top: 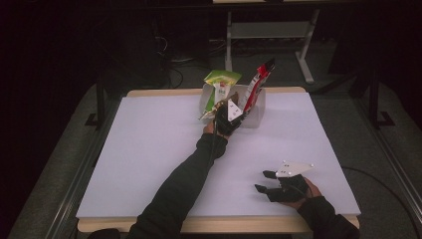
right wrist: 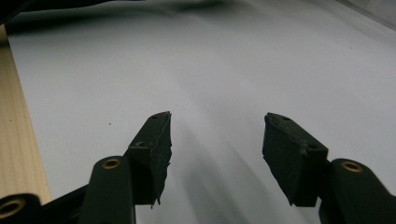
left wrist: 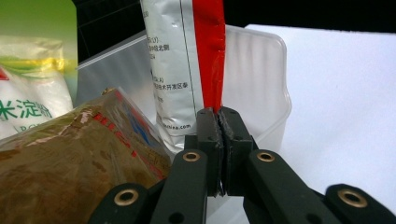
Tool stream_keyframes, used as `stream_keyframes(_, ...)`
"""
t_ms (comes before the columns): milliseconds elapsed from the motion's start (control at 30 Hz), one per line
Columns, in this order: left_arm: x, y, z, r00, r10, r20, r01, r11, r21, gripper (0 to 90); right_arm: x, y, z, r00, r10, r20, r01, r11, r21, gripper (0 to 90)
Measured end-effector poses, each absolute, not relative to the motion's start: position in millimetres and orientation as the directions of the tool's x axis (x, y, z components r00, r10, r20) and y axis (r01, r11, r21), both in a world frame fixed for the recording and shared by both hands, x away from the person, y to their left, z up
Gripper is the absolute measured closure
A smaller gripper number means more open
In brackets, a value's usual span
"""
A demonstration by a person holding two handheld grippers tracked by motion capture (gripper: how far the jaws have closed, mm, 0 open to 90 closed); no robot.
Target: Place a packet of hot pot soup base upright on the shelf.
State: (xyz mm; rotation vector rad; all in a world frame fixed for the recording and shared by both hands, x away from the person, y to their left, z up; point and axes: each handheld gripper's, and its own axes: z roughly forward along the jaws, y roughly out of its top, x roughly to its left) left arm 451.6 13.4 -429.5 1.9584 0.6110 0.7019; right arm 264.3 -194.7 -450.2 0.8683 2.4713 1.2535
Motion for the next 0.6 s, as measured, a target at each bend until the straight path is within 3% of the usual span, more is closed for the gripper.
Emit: stream_keyframes(600,453.3,10.8,-433.3,0.709,0.667,0.228,0.172,-0.478,0.862,89.5,263.8,-193.5,-450.1,-0.792,0.608,0.057,0.404,0.451,0.796,41.8)
